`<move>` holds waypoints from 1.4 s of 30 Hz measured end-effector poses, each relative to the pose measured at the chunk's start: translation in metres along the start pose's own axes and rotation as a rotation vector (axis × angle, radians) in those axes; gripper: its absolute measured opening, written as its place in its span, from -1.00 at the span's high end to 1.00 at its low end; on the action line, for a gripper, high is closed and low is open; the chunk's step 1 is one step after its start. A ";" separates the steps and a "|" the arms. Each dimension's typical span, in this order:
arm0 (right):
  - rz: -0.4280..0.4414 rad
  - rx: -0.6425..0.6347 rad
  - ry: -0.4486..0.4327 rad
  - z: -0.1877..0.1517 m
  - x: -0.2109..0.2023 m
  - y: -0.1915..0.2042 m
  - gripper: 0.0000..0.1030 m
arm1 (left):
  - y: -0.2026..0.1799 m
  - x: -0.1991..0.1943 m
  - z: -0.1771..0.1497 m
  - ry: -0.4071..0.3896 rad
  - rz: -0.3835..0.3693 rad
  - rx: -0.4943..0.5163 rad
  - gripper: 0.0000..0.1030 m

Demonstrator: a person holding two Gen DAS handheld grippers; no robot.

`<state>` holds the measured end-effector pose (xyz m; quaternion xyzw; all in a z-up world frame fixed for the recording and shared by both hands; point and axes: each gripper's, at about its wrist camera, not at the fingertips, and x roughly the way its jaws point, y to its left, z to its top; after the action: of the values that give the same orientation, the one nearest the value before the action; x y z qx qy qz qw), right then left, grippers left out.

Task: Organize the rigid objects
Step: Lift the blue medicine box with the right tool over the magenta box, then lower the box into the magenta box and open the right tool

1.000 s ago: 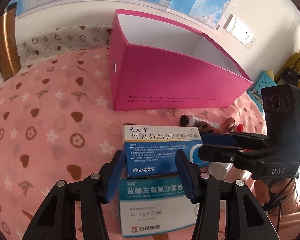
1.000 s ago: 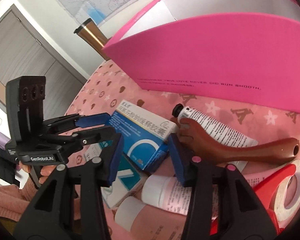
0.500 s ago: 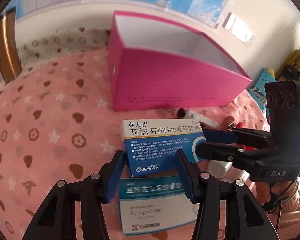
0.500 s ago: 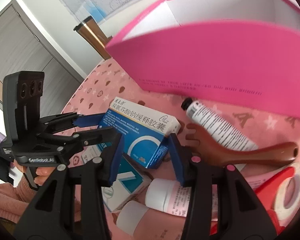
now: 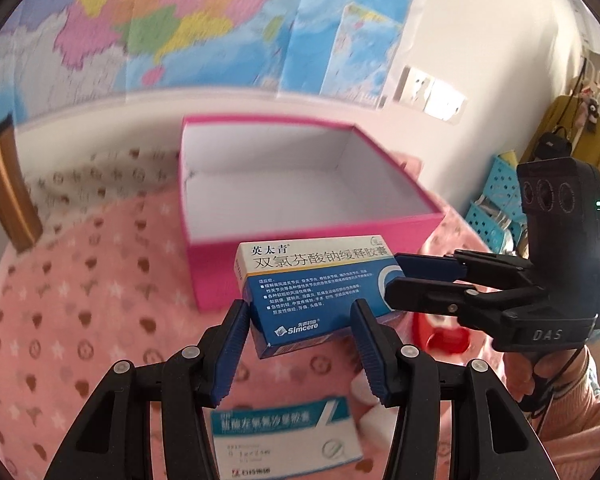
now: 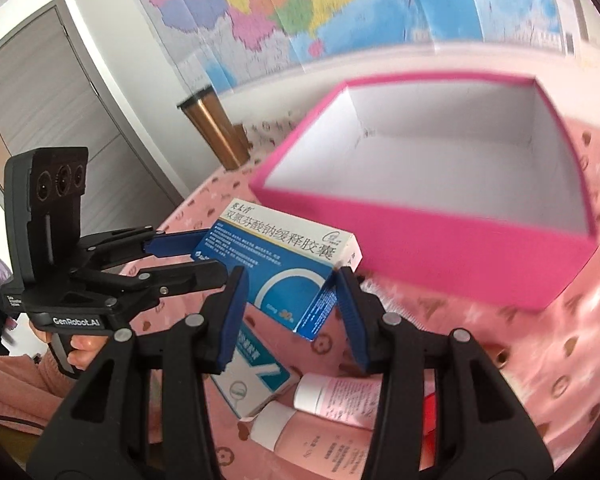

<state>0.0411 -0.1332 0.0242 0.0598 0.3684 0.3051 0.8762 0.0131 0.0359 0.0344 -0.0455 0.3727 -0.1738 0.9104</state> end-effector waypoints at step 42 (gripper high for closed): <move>-0.015 0.059 0.027 0.059 0.049 -0.063 0.06 | 0.019 0.044 0.055 -0.058 0.238 -0.011 -0.07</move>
<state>0.1390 -0.1487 0.0162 0.0790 0.3893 0.2883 0.8713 0.0854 0.0362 0.0406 -0.0108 0.3497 -0.0612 0.9348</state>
